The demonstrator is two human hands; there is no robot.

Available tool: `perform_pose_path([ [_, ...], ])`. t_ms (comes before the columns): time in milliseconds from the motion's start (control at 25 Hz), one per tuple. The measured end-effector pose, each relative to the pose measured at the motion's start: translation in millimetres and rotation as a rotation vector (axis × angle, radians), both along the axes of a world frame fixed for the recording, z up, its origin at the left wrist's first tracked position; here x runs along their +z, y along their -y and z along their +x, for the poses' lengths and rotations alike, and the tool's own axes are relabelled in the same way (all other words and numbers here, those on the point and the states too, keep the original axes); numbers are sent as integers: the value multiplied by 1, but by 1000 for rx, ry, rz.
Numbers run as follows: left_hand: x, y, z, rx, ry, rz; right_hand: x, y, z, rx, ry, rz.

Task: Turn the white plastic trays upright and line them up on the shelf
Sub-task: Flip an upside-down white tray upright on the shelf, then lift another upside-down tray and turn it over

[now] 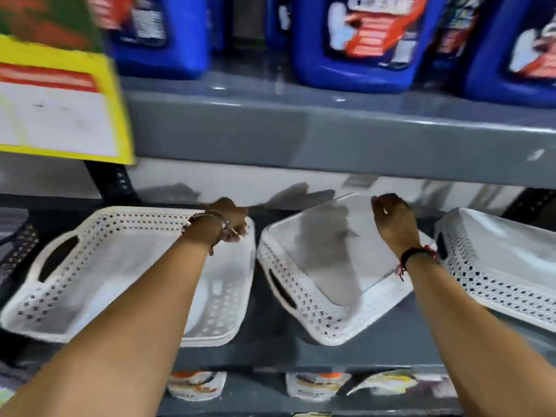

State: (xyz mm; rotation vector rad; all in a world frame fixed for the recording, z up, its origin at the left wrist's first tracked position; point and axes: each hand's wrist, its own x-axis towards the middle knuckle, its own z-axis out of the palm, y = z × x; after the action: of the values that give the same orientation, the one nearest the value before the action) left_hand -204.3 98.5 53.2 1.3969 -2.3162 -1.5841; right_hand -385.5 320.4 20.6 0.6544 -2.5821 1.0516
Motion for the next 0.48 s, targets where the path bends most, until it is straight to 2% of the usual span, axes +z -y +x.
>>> perform_pose_path([
  [120, -24, -45, -33, -43, 95, 186, -18, -50, -69, -35, 291, 314],
  [240, -54, -61, -44, 132, 50, 222, -32, -71, -105, 84, 459, 391],
  [360, -66, -75, -41, 229, 104, 484, -45, -80, -119, 172, 604, 280],
  [480, -69, -81, -49, 276, 83, 511, -51, -80, -118, 190, 737, 39],
])
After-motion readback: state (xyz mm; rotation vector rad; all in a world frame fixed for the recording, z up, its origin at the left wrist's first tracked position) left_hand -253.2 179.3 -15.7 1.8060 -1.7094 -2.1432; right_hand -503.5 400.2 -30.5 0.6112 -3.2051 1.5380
